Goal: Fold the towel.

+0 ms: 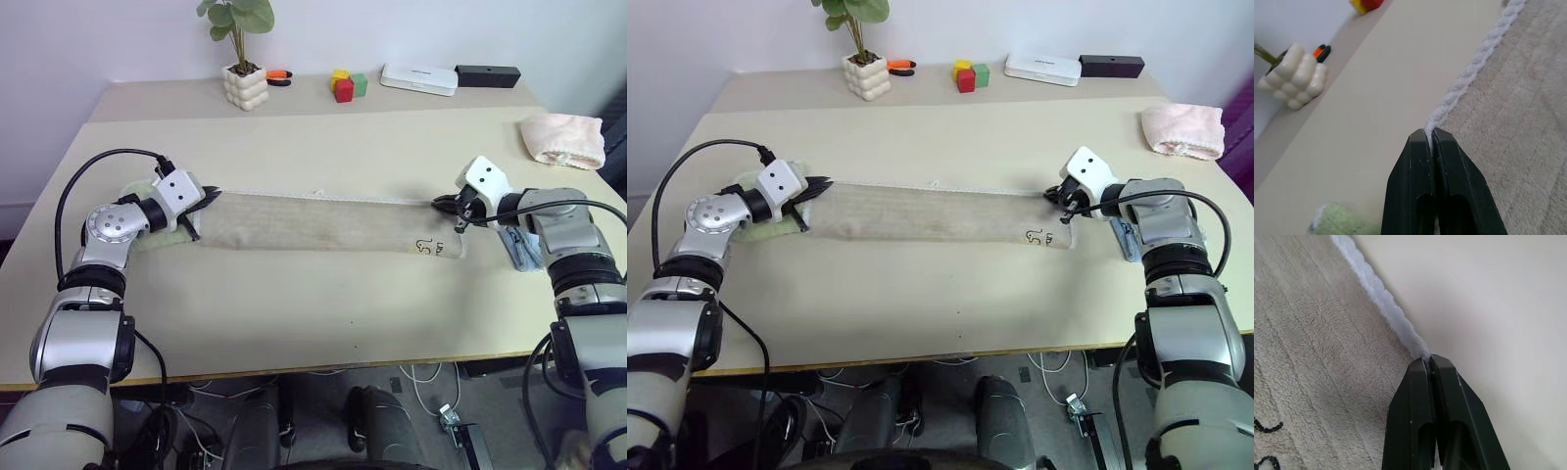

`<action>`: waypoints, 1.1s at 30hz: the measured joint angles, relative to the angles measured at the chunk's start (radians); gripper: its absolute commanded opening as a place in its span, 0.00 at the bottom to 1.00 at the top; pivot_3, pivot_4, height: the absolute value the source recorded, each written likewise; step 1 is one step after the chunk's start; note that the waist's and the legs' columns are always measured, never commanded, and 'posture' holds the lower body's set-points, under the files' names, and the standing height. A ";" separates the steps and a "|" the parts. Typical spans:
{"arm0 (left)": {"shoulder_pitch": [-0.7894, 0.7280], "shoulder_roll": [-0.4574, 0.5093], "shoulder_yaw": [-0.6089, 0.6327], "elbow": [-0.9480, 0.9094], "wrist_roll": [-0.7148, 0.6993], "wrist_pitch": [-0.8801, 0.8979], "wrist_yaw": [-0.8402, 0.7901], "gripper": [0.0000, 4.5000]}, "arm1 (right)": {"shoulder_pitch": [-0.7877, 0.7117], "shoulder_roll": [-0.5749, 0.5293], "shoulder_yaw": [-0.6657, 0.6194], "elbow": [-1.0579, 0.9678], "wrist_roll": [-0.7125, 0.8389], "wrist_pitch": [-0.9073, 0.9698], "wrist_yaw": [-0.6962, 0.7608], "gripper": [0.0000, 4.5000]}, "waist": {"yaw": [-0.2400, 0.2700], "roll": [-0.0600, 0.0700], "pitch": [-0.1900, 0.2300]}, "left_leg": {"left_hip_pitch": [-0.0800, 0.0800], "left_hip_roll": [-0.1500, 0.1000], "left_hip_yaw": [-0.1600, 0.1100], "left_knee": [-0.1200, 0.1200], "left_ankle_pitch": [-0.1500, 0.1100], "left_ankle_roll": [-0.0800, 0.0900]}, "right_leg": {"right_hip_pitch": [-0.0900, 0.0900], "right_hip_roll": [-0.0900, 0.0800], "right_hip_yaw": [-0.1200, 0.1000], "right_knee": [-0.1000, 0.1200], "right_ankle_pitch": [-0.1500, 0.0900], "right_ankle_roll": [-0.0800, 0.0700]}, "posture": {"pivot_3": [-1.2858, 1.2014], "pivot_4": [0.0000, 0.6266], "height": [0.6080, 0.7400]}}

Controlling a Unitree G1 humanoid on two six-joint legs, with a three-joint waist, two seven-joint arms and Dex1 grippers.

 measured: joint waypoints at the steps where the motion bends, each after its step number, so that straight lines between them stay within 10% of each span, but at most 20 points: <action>1: -0.008 -0.005 -0.001 0.005 0.002 0.013 0.009 0.00 | -0.004 0.001 0.000 0.005 -0.002 -0.008 -0.006 0.01 | 0.000 0.000 0.000 | 0.000 0.000 0.000 0.000 0.000 0.000 | 0.000 0.000 0.000 0.000 0.000 0.000 | 0.52 0.24 1.00; 4: -0.026 -0.024 0.006 0.022 0.001 0.062 0.018 0.00 | -0.008 0.005 0.000 0.010 -0.015 -0.027 -0.030 0.01 | 0.000 0.000 0.000 | 0.000 0.000 0.000 0.000 0.000 0.000 | 0.000 0.000 0.000 0.000 0.000 0.000 | 0.52 0.24 1.00; 7: -0.030 -0.033 0.008 0.034 0.000 0.115 0.006 0.21 | -0.008 0.011 0.000 0.027 -0.024 -0.035 -0.049 0.13 | -0.002 0.000 0.000 | 0.000 0.000 0.000 0.000 0.000 0.000 | 0.000 0.000 0.000 0.000 0.000 0.000 | 0.52 0.24 1.00; 14: -0.030 -0.033 0.009 0.036 0.000 0.141 -0.029 1.00 | -0.008 0.018 -0.002 0.028 -0.029 -0.052 -0.080 0.89 | -0.002 0.000 0.000 | 0.000 0.000 0.000 0.000 0.000 0.000 | 0.000 0.000 0.000 0.001 0.000 0.000 | 0.52 0.24 1.00; 18: -0.030 -0.032 0.015 0.029 -0.007 0.153 -0.037 0.87 | -0.003 0.016 -0.008 0.012 -0.031 -0.060 -0.140 0.83 | -0.002 0.000 0.000 | 0.000 0.000 0.000 0.000 0.000 0.000 | 0.000 0.000 0.000 0.001 0.000 0.000 | 0.52 0.24 1.00; 26: -0.038 -0.130 0.170 -0.190 -0.227 0.353 -0.079 0.00 | 0.127 0.199 -0.237 -0.410 0.180 0.209 -0.368 0.01 | 0.003 -0.001 -0.001 | 0.000 0.000 -0.003 0.003 0.001 -0.001 | 0.002 0.000 0.000 0.004 0.000 0.001 | 0.52 0.24 1.00; 33: 0.117 -0.356 0.192 -0.562 -0.353 0.644 0.125 0.00 | 0.273 0.502 -0.278 -0.616 0.257 0.399 -0.681 0.01 | 0.001 0.000 -0.001 | -0.001 0.000 -0.006 0.010 0.000 0.000 | 0.002 0.000 0.000 0.010 -0.002 0.002 | 0.52 0.24 1.00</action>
